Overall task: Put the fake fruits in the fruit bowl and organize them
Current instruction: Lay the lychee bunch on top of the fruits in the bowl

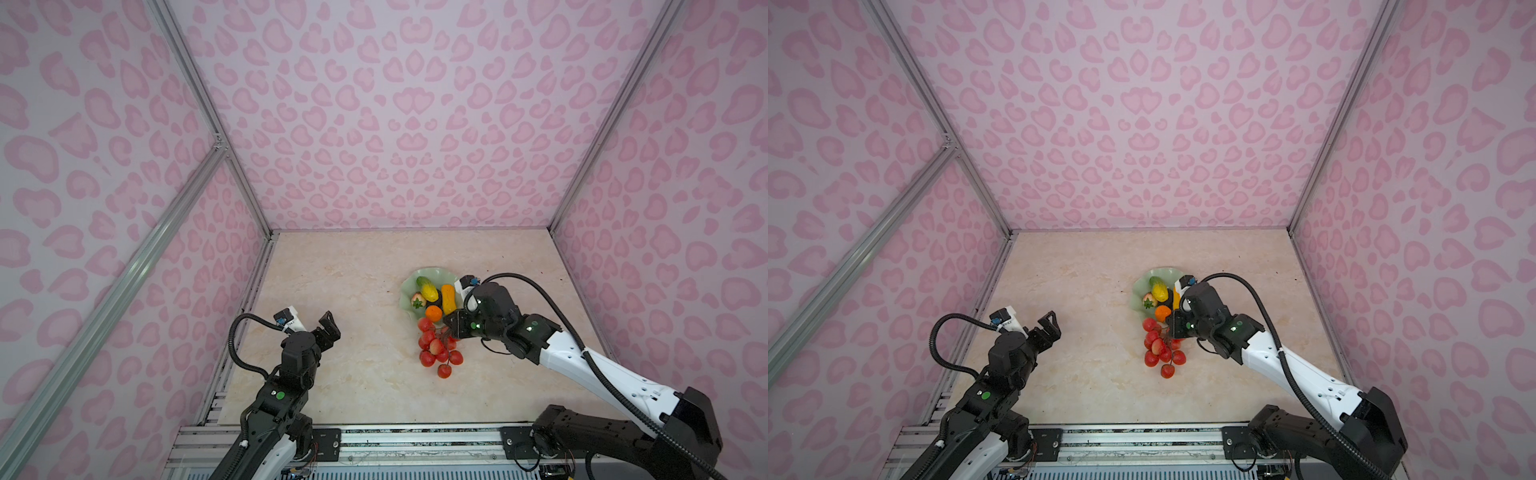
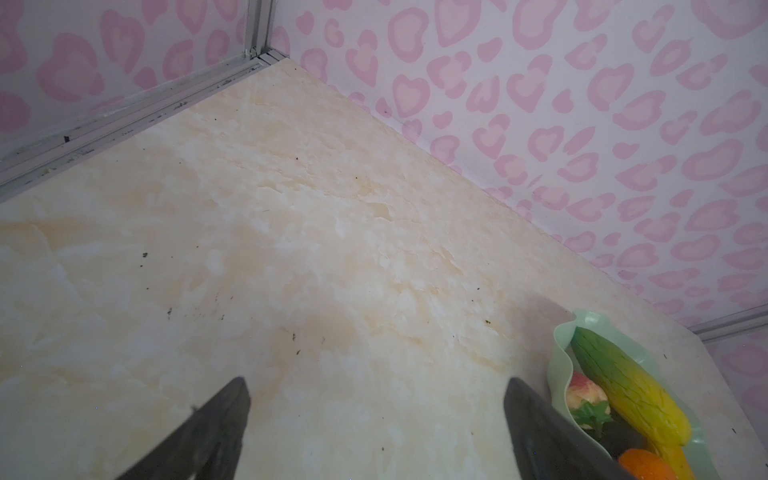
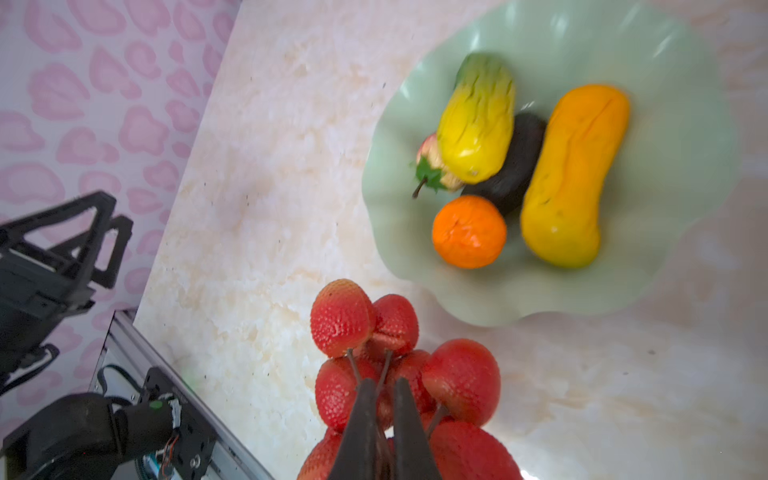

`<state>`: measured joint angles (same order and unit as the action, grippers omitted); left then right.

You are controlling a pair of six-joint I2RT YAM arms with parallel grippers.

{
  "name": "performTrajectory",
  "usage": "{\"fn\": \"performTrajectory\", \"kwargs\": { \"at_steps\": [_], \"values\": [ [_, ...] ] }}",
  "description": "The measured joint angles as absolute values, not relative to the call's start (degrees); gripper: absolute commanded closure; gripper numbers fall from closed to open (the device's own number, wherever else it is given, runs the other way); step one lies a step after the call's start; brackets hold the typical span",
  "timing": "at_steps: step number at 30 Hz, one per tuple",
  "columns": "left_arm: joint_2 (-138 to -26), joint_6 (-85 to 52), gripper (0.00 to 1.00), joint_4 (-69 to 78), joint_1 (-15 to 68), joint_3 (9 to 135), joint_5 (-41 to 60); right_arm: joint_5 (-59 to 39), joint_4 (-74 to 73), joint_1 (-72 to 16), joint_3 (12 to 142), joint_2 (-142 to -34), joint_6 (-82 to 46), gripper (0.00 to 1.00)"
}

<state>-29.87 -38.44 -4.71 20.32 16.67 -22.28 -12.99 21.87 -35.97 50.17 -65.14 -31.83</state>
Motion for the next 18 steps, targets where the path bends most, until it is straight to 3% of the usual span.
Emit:
{"fn": "performTrajectory", "kwargs": {
  "at_steps": [7,18],
  "values": [
    [-29.06,-38.24,0.04,-4.71,20.32,16.67,-22.26,-15.38,24.8,-26.85,57.21,-64.27,-25.65,1.0],
    [-31.27,-36.64,0.03,-4.69,20.32,18.87,-22.24,-25.56,20.21,-23.09,66.59,-79.07,-22.06,1.0]
  ]
}}
